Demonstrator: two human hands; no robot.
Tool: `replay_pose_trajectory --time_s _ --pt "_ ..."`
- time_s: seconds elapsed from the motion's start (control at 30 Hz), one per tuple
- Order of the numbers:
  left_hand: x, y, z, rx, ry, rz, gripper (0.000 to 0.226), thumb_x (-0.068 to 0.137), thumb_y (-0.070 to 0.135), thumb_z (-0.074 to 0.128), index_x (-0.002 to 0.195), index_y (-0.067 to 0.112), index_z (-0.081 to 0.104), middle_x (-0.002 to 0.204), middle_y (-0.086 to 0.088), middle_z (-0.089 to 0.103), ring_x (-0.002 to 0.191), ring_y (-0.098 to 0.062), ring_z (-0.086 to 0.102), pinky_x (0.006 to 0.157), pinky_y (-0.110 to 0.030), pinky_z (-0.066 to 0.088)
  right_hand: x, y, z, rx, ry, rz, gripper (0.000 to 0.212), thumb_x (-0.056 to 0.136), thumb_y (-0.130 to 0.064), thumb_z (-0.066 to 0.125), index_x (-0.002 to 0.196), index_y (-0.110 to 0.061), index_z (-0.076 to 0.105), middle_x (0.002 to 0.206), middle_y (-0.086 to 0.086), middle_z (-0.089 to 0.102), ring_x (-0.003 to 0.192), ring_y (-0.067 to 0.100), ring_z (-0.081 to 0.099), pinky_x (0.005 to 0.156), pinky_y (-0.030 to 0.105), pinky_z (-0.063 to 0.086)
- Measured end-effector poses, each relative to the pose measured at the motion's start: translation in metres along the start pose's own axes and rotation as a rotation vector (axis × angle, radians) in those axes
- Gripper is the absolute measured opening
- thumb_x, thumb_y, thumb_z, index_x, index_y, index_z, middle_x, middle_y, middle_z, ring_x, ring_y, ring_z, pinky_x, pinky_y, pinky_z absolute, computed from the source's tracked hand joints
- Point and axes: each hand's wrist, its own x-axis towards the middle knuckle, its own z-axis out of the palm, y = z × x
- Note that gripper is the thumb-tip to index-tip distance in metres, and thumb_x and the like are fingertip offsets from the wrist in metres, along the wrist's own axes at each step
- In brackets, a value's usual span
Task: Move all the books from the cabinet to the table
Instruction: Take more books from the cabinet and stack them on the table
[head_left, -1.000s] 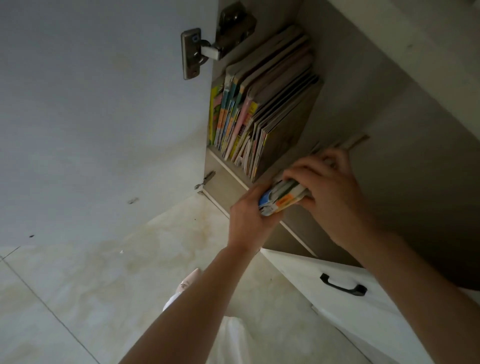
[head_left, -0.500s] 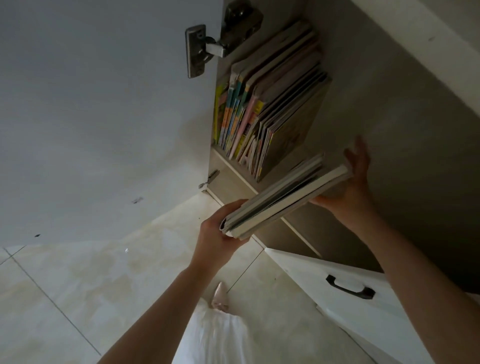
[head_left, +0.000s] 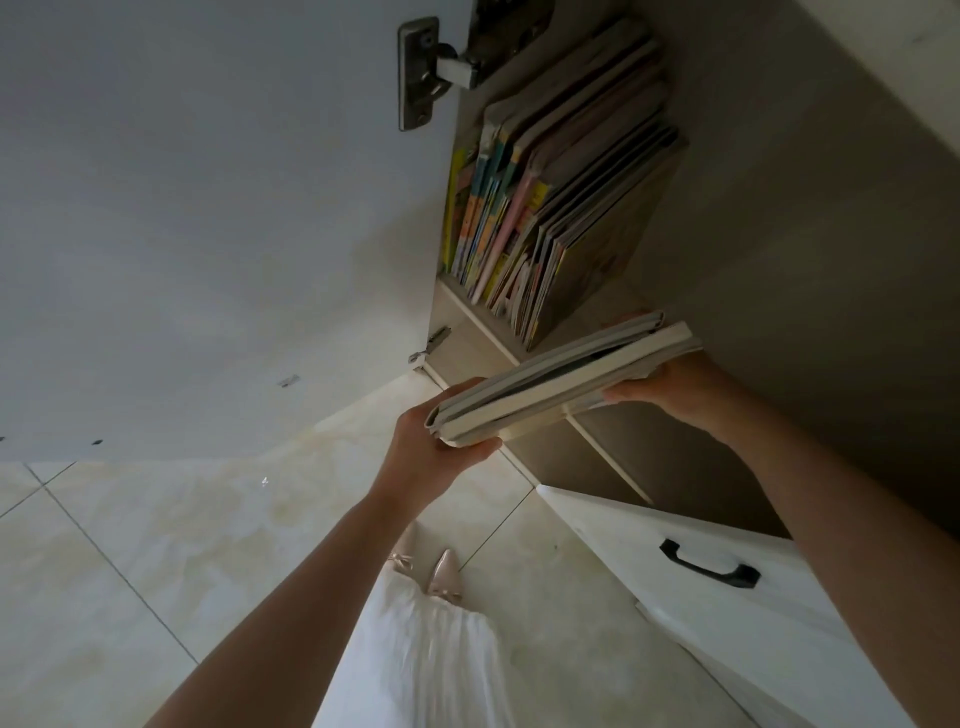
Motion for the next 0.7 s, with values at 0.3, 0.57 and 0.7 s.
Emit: replay_pose_trajectory --time_s 0.3,0.57,0.7 --pt "-0.037 0.048 -0.029 -0.068 -0.073 -0.181 0.050 0.065 0.000 0.086 0.104 0.026 0.068 0.095 0.014 0.075 0.093 -0.005 0.070 0.072 -0.017 0.055 -0.067 -0.033 0.001 0.048 -0.039 0.016 0.058 0.075 -0.002 0.076 0.126 -0.016 0.050 0.106 -0.010 0.055 0.103 0.007 0.050 0.062 -0.001 0.043" --pt "-0.121 0.142 -0.076 -0.178 0.028 -0.252 0.048 0.069 -0.005 0.080 0.109 0.017 0.066 0.106 0.004 0.075 0.097 -0.016 0.072 0.079 -0.038 0.061 -0.160 -0.086 0.011 0.198 -0.138 -0.038 0.057 0.076 -0.018 0.077 0.126 -0.023 0.052 0.119 -0.006 0.064 0.112 0.012 0.060 0.092 0.030 0.051" --pt "-0.176 0.182 -0.093 -0.328 0.262 -0.297 0.063 0.065 -0.002 0.081 0.118 0.016 0.053 0.100 0.001 0.075 0.090 -0.021 0.073 0.068 -0.035 0.061 -0.204 -0.117 0.031 0.278 -0.230 -0.110 0.060 0.073 -0.023 0.075 0.129 -0.023 0.051 0.125 -0.002 0.064 0.116 0.016 0.061 0.100 0.046 0.048"
